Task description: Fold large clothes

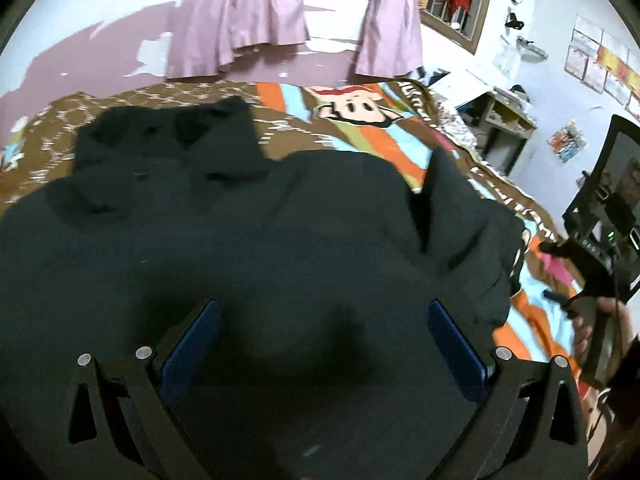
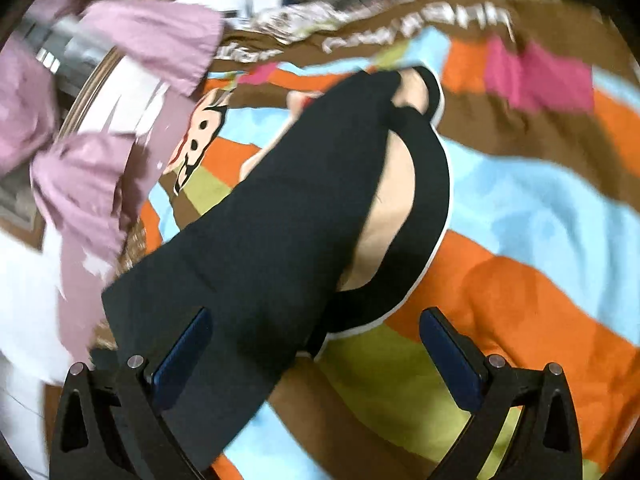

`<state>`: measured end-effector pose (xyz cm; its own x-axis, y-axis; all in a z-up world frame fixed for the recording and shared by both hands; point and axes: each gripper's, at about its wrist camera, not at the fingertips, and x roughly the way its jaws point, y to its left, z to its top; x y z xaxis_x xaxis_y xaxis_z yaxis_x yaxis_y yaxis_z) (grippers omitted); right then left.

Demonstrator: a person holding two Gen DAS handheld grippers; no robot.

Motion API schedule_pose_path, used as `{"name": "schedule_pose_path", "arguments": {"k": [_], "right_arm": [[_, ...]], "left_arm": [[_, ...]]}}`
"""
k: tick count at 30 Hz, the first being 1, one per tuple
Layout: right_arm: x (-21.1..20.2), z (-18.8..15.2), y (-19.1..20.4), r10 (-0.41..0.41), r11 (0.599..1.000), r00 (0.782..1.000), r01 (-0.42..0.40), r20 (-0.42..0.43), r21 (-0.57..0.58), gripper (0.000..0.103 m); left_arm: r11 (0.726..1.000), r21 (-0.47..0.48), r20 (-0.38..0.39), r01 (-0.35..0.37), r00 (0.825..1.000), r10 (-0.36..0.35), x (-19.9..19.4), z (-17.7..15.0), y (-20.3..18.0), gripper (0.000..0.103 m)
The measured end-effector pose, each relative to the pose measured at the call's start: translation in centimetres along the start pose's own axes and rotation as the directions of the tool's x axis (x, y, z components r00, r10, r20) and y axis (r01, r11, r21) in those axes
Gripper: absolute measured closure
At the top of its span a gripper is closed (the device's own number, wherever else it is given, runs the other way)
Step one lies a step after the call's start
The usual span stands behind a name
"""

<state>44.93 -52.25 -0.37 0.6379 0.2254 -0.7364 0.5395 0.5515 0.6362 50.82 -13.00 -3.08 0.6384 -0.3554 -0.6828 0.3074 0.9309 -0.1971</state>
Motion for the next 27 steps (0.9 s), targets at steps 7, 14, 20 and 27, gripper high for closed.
{"name": "schedule_pose_path", "arguments": {"k": [7,14,20,27], "right_arm": [[2.4,2.2,-0.7,0.073,0.997,0.997,-0.072,-0.027,0.039,0.020],[4.6,3.2,0.1,0.060,0.997,0.997,-0.057,-0.042,0.049,0.074],[0.9,2.6,4.8,0.089,0.989,0.993,-0.078,0.081,-0.126,0.095],[-5.4,-2.3,16.5,0.145,0.848,0.950,0.025,0.278,-0.529,0.096]], "left_arm": [[1.000,-0.013,-0.050,-0.027,0.998,0.026,5.8,1.6,-2.6,0.002],[0.998,-0.020,-0.128,-0.063,0.990,0.060,9.2,1.7,-2.5,0.002],[0.999,-0.033,-0.113,-0.009,0.994,0.005,8.9,1.4,-1.6,0.002],[0.990,-0.133,-0.052,0.039,0.998,-0.047,3.1,1.0,3.3,0.002]]}}
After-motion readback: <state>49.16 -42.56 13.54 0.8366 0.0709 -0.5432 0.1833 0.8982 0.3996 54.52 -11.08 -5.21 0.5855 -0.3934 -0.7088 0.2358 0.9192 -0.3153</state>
